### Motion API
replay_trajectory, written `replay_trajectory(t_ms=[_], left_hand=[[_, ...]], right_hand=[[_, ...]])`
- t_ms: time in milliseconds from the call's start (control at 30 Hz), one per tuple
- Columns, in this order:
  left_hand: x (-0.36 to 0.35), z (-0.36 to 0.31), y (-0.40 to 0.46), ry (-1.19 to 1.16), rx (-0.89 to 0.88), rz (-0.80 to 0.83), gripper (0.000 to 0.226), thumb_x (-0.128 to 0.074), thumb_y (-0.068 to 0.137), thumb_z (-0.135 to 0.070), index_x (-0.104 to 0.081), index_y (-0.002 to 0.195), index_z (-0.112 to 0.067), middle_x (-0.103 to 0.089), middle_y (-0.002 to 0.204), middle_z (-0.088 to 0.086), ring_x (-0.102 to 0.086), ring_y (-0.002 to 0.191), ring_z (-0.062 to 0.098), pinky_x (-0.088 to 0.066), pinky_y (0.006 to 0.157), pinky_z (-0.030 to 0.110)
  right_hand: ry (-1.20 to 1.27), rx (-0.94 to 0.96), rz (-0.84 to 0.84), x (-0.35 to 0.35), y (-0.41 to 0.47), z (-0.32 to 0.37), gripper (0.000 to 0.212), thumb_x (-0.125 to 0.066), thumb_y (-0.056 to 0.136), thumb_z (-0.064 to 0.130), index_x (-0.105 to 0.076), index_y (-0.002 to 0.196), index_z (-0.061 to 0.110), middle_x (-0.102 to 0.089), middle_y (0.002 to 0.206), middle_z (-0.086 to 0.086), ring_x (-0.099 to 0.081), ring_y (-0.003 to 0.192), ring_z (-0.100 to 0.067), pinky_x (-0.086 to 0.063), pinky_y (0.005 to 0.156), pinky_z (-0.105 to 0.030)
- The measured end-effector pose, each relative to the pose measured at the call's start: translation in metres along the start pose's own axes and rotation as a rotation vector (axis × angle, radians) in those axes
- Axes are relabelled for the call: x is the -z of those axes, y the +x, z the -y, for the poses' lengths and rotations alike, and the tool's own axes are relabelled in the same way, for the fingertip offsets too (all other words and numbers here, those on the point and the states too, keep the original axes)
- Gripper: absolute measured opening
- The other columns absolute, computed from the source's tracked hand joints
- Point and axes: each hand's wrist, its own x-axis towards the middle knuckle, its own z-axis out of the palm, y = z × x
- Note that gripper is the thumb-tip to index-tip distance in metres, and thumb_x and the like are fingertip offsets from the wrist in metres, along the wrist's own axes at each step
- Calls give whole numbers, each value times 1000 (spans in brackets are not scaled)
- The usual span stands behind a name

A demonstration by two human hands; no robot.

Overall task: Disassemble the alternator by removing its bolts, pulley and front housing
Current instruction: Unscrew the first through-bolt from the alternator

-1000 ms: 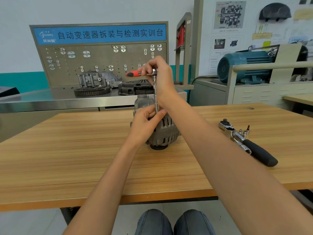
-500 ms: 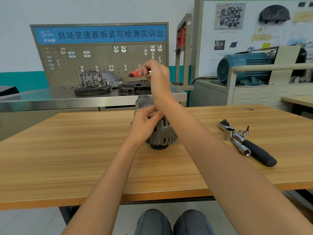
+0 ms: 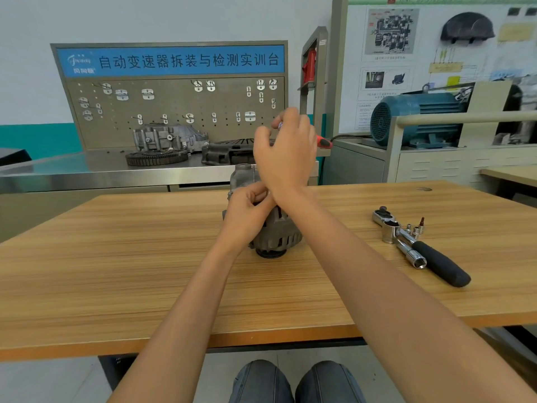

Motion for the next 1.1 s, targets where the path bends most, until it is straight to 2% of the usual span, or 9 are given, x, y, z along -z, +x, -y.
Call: replay_trajectory(t_ms=[267,500,633,733,800,833,933,1000,1100], left_hand=[[4,0,1,-23,17,51,24,-49,98,-16,-67,97,-31,-73,90,-17,-66,89,-2,-47,70,9],[7,3,3,-39,44,75,18,-51,97,-12,-65,99,-22,-70,68,-15,-67,71,-3,-49,62,10],[7,4,3,-35,69,79,17,-52,96,-11,-66,100,-19,-71,70,-14,-67,72,-2,-49,61,11],[7,5,3,-12,65,68,16,-53,95,-9,-66,96,-19,-67,60,-17,-64,63,-6,-46,58,8],[6,6,3,20,66,12,28,-54,93,-3,-64,77,-24,-63,53,-18,-58,54,-8,-43,52,9],[6,9,3,44,74,-24,37,-54,90,1,-58,64,-24,-58,48,-18,-52,48,-7,-39,48,10],[5,13,5,84,95,-79,37,-54,86,4,-45,51,-3,-46,45,-6,-36,45,3,-26,45,15],[3,14,5,80,88,-94,28,-58,86,2,-51,61,10,-48,54,10,-38,53,11,-26,47,19],[-2,15,4,109,52,-157,40,-56,84,6,-41,50,-9,-41,41,-12,-31,44,0,-22,43,14]], right_hand=[[315,-58,86,5,3,-6,6,-50,84,12,-45,81,14,-50,86,-2,-48,88,-19,-38,69,-29],[659,-102,391,8,9,14,17,-40,81,18,-41,66,12,-38,66,1,-35,63,-9,-30,60,-21],[740,-216,352,6,10,19,15,-38,75,19,-40,61,13,-39,64,0,-36,58,-4,-32,57,-14],[655,-147,309,6,6,14,23,-41,89,9,-41,66,13,-38,65,3,-35,58,0,-32,56,-12],[391,-29,258,4,1,13,14,-46,89,8,-46,75,10,-43,74,4,-41,69,-7,-35,64,-20],[208,38,210,2,-2,12,4,-49,85,10,-49,81,9,-46,80,2,-44,77,-12,-39,72,-25],[-155,136,69,-2,-11,16,20,-51,77,14,-55,94,5,-51,91,-7,-47,92,-25,-31,105,-42],[-93,124,16,-1,-12,19,19,-52,75,11,-55,92,3,-51,90,-9,-47,92,-26,-31,106,-47],[28,40,38,0,-9,20,15,-52,77,9,-55,91,3,-47,89,-5,-45,92,-24,-35,100,-46]])
